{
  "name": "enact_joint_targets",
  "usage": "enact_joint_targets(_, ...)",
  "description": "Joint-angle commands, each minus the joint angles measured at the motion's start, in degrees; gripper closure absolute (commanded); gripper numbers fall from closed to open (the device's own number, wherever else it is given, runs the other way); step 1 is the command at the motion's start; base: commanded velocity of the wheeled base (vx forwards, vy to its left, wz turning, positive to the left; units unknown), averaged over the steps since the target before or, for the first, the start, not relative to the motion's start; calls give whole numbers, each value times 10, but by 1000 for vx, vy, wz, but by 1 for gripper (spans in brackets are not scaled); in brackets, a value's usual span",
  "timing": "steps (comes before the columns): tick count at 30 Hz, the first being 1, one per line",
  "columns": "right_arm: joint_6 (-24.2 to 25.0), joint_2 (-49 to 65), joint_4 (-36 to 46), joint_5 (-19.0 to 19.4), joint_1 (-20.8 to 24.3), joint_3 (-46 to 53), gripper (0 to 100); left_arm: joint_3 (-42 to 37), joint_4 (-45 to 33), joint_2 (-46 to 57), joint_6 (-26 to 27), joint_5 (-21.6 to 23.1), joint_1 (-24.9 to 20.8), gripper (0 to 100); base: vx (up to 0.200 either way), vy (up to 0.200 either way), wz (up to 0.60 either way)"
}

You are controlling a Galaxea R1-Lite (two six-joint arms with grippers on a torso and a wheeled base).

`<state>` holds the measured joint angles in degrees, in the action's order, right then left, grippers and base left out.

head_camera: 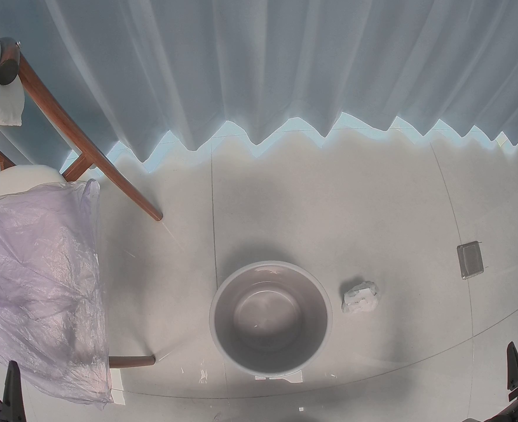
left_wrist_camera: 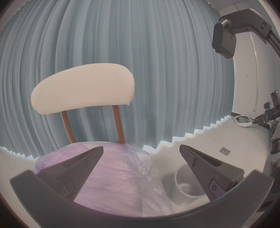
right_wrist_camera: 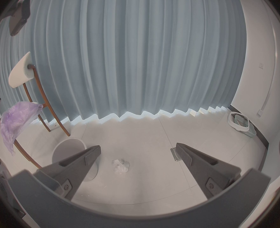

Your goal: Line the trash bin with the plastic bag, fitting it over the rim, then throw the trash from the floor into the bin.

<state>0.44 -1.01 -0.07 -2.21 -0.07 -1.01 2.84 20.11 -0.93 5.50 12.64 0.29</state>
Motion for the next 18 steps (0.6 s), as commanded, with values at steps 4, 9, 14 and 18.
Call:
enact_joint_targets(4,0,9,0,0,0,10,0,114,-133,-7,-3,19,-5,0,0,0,0)
enact_joint_targets(9,0,9,0,0,0,10,0,171,-147,-70,-3,48,-23,0,0,0,0)
enact_joint_targets(14,0,9,0,0,0,10,0,201,-143,-160,-1,59,-50,0,0,0,0)
enact_joint_targets(18,0,9,0,0,0,10,0,226,-143,-216,7,64,-62,0,0,0,0)
